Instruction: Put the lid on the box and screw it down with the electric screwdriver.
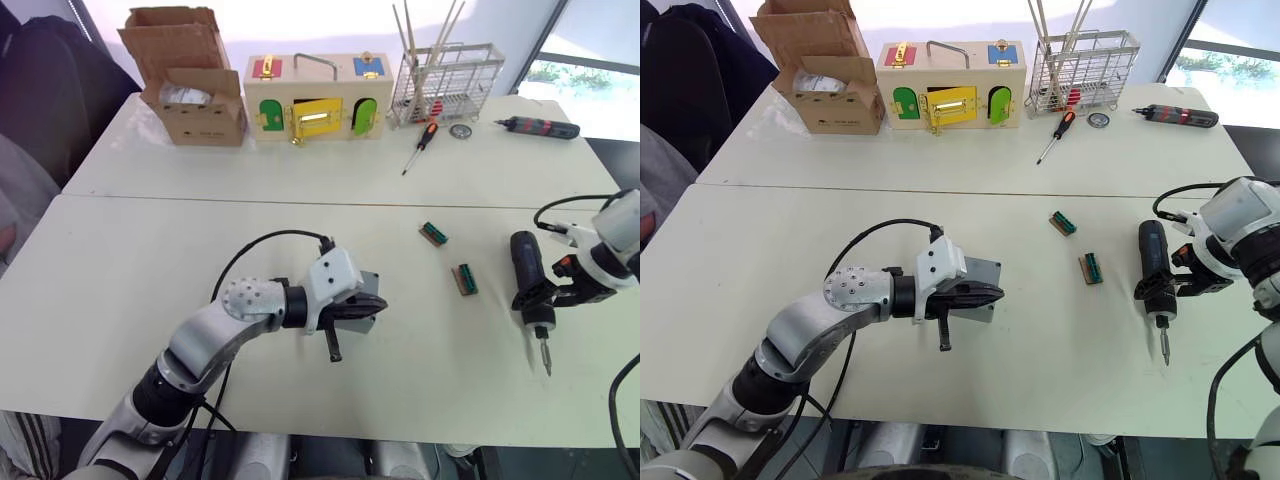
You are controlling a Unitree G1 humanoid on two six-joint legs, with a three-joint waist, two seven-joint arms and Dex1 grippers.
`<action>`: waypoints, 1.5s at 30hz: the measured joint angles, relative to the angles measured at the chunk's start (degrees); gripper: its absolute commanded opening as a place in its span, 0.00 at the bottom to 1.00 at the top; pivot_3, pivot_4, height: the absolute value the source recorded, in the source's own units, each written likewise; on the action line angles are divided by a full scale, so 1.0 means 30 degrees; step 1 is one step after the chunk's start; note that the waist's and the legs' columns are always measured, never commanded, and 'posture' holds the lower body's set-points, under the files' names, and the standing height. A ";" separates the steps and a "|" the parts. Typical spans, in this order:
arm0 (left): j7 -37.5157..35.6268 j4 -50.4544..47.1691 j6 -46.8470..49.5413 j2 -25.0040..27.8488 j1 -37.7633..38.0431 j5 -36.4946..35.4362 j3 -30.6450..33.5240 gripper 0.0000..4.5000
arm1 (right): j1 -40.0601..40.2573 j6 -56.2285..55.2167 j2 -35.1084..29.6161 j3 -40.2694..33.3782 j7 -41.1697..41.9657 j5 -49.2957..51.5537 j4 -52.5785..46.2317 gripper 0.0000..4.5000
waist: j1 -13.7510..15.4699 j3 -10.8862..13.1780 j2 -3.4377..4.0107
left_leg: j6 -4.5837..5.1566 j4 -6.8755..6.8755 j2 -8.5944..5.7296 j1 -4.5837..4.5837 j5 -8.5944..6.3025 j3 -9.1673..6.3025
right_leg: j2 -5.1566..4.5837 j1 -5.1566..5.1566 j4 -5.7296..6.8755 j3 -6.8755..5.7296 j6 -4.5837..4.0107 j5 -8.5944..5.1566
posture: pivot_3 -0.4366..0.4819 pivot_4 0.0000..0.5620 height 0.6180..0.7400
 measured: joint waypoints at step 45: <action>-0.5521 0.5855 -0.1088 0.2452 -0.5188 -0.0716 0.2631 0.00 | 0.6421 -0.4922 1.3949 -2.7803 -1.1101 0.4496 -1.8167 0.43 | -0.0127 -0.0048 0.0138 | -0.0085 -0.0057 -0.0008 -0.0088 0.0044 -0.0032 | -0.0005 -0.0282 0.0381 -0.0040 0.0016 0.0010 | 0.48 0.27 0.96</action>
